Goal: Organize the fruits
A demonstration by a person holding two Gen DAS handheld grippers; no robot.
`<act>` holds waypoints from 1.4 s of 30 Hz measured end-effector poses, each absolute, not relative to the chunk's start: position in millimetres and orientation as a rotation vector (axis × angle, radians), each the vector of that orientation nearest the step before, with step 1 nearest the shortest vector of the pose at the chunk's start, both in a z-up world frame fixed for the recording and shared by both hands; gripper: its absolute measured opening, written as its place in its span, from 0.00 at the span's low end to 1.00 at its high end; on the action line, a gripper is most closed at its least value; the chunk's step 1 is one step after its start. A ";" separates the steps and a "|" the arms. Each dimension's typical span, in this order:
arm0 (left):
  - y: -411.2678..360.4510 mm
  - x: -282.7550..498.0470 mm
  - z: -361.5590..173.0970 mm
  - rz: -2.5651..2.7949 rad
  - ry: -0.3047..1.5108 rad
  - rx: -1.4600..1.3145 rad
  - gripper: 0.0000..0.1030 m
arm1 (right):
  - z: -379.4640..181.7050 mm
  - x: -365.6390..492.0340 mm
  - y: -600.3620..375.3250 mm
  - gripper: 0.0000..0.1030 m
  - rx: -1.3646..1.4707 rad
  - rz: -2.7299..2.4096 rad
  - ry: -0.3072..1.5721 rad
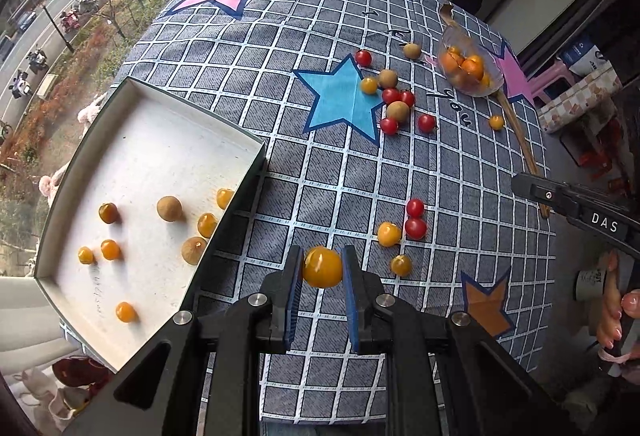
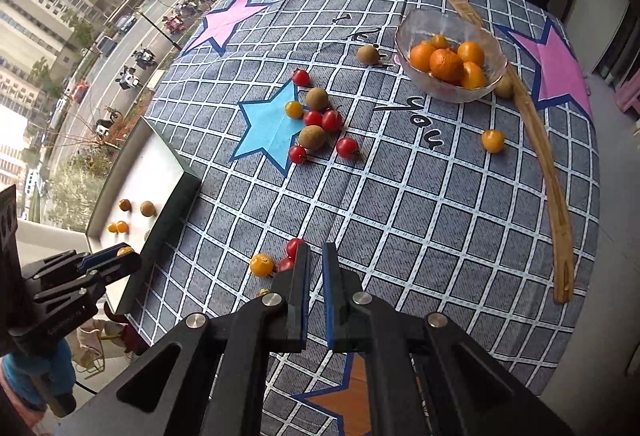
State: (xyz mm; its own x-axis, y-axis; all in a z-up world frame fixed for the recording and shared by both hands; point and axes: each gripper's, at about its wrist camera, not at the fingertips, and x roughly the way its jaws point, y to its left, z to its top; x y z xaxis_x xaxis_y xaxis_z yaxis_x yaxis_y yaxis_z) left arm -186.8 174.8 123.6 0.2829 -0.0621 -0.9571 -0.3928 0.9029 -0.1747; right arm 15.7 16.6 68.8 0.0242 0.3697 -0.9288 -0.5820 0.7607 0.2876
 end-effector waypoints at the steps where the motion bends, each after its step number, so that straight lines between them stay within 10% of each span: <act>1: 174.0 -186.6 124.0 0.228 1.275 -0.414 0.20 | 62.6 19.0 18.1 0.07 -0.194 0.730 1.372; 7: 169.2 -181.4 123.6 0.237 1.280 -0.387 0.20 | 13.1 62.3 45.1 0.40 -0.177 0.661 1.454; 16: 177.4 -180.5 116.2 0.286 1.291 -0.429 0.20 | -27.3 89.9 86.8 0.40 -0.281 0.627 1.441; 22: 190.0 -185.1 117.6 0.310 1.296 -0.442 0.20 | -31.1 92.5 87.5 0.07 -0.253 0.628 1.480; 34: 237.1 -194.4 108.3 0.274 1.294 -0.427 0.20 | 10.9 64.4 83.0 0.07 -0.207 0.680 1.431; 38: 258.4 -191.6 103.1 0.225 1.308 -0.392 0.20 | -1.4 78.4 75.8 0.35 -0.172 0.513 1.442; 42: 280.0 -193.2 98.4 0.202 1.317 -0.376 0.20 | -13.5 92.5 77.1 0.36 -0.170 0.413 1.431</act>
